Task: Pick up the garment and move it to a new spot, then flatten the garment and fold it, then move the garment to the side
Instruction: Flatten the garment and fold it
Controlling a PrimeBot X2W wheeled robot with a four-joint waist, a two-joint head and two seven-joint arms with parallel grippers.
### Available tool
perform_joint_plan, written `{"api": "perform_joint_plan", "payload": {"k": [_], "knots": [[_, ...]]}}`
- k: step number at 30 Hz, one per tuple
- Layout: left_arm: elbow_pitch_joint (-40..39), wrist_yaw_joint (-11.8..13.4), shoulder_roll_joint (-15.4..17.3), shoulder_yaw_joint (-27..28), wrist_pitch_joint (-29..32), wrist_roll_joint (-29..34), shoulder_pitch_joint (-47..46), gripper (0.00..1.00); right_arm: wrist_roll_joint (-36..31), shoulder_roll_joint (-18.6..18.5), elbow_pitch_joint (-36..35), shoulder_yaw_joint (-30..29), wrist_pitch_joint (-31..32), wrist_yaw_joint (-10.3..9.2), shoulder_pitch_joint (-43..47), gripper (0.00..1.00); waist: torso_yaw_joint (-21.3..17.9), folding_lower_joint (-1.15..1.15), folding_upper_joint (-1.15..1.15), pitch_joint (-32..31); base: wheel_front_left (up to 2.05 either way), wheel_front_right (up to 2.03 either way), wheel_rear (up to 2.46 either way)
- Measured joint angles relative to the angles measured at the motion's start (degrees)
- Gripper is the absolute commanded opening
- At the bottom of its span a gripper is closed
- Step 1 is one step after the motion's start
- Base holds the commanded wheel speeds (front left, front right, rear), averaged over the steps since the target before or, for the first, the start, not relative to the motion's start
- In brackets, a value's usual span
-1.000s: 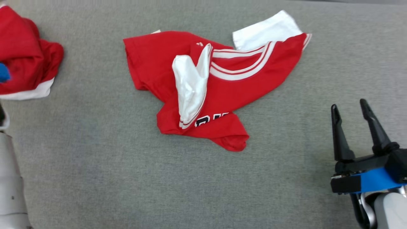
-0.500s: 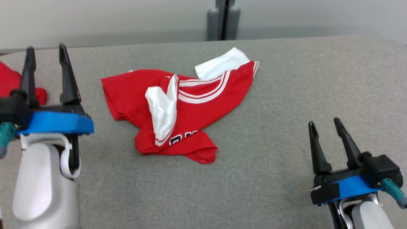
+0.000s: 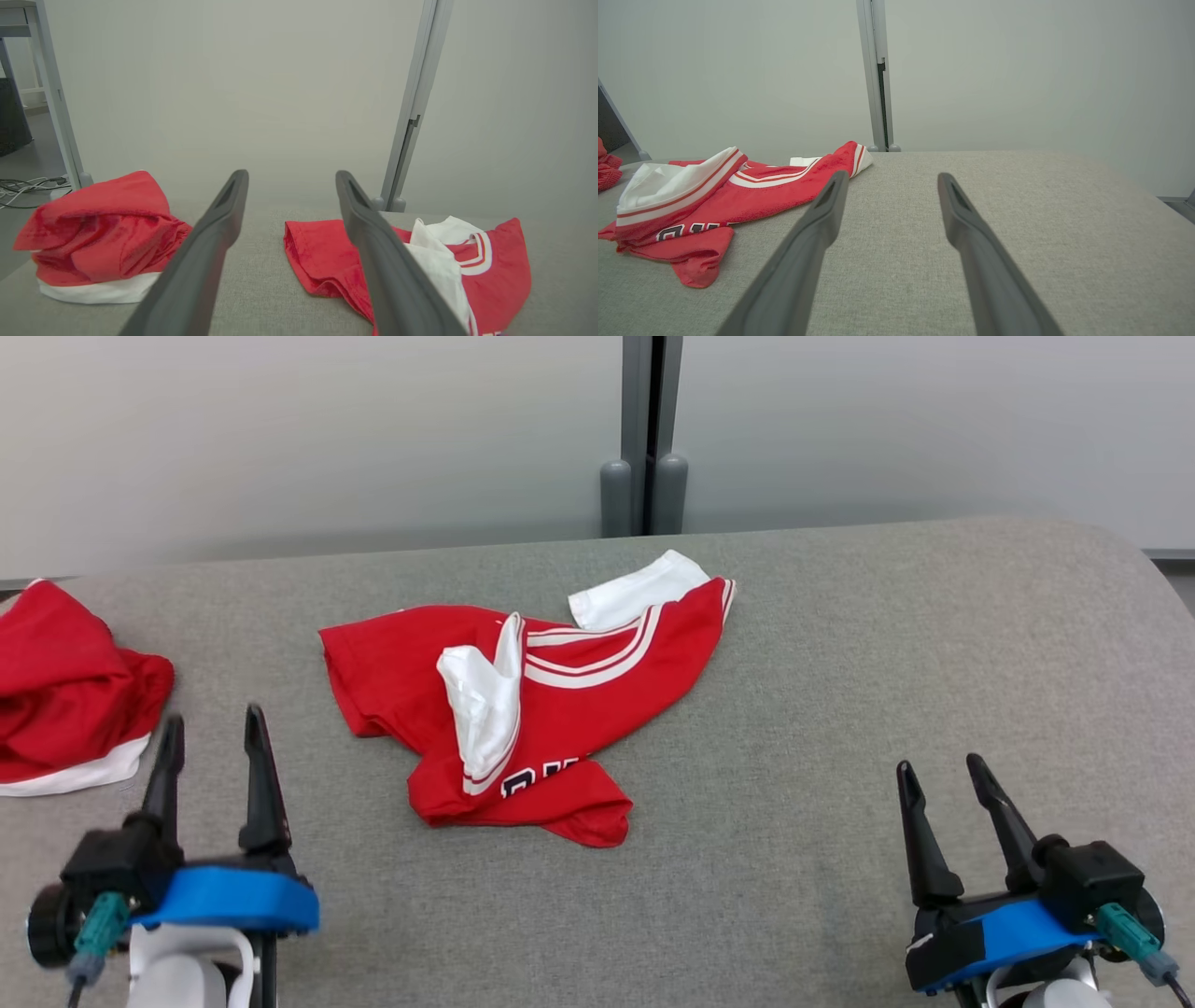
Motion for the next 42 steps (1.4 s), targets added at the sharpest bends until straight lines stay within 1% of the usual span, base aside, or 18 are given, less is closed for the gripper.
{"api": "perform_joint_plan", "payload": {"k": [5,8,11,17,42], "knots": [[0.4,0.0,-0.6,-0.5,0.0,-0.4,5.0,1.00,0.0,0.3,1.7,0.2,0.0,0.00,1.3,1.00,0.9,0.00,0.00,-2.1,0.00,0.00,0.00],[1.7,0.0,-0.7,-2.8,0.0,-0.4,7.8,1.00,0.0,0.4,2.5,0.5,0.0,0.00,2.3,1.00,1.3,0.00,0.00,-3.6,0.00,0.00,0.00],[3.7,0.0,0.3,-5.3,0.0,1.2,9.6,1.00,0.0,0.4,2.9,0.3,0.0,0.00,3.1,1.00,1.4,-0.01,-0.01,-4.6,0.00,0.00,0.00],[4.2,0.0,0.4,-5.7,0.0,1.5,9.5,1.00,-0.6,0.6,3.6,0.0,0.0,0.00,3.4,1.00,1.9,0.00,0.01,-5.1,0.00,0.00,0.00],[5.4,0.4,0.4,-4.1,0.0,2.2,9.2,1.00,-1.1,0.9,5.6,-0.3,0.0,0.00,3.6,1.00,2.0,0.00,0.01,-5.1,0.00,0.00,0.00]]}}
